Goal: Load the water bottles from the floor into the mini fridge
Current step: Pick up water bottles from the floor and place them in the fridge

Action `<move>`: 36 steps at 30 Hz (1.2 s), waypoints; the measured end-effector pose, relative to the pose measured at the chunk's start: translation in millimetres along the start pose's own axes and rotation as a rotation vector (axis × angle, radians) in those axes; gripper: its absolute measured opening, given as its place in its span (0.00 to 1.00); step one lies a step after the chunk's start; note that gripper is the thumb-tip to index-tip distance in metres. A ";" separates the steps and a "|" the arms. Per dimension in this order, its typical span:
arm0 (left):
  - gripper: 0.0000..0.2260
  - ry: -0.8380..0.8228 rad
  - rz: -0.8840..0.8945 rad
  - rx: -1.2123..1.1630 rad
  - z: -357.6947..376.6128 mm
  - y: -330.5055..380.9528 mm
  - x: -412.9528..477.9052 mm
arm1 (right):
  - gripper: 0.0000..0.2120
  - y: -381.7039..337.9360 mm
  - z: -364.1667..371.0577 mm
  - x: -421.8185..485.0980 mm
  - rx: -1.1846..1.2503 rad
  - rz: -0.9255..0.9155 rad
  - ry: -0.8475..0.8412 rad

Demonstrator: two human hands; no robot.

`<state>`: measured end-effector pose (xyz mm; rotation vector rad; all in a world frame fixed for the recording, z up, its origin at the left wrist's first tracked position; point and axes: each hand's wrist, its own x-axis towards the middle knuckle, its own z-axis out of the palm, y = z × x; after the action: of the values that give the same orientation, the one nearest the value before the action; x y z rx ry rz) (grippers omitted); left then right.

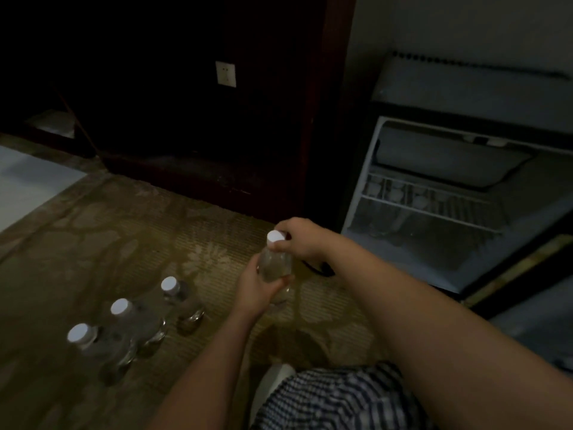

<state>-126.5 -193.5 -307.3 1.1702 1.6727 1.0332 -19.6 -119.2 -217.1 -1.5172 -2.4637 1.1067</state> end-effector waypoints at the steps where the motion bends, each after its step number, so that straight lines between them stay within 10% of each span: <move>1: 0.23 0.000 0.014 0.000 1.3 9.6 -2.4 | 0.15 -0.4 -7.9 -8.5 0.011 0.000 0.031; 24: 0.25 -0.120 0.358 0.202 148.2 217.5 -47.1 | 0.21 82.2 -157.4 -188.0 0.332 0.170 0.708; 36: 0.37 -0.305 0.262 0.255 228.4 198.9 -43.2 | 0.23 168.3 -153.4 -196.6 0.282 0.419 0.651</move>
<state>152.0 -152.7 -187.5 1.6595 1.4629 0.7584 270.0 -146.8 -140.3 -1.9453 -1.5470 0.7719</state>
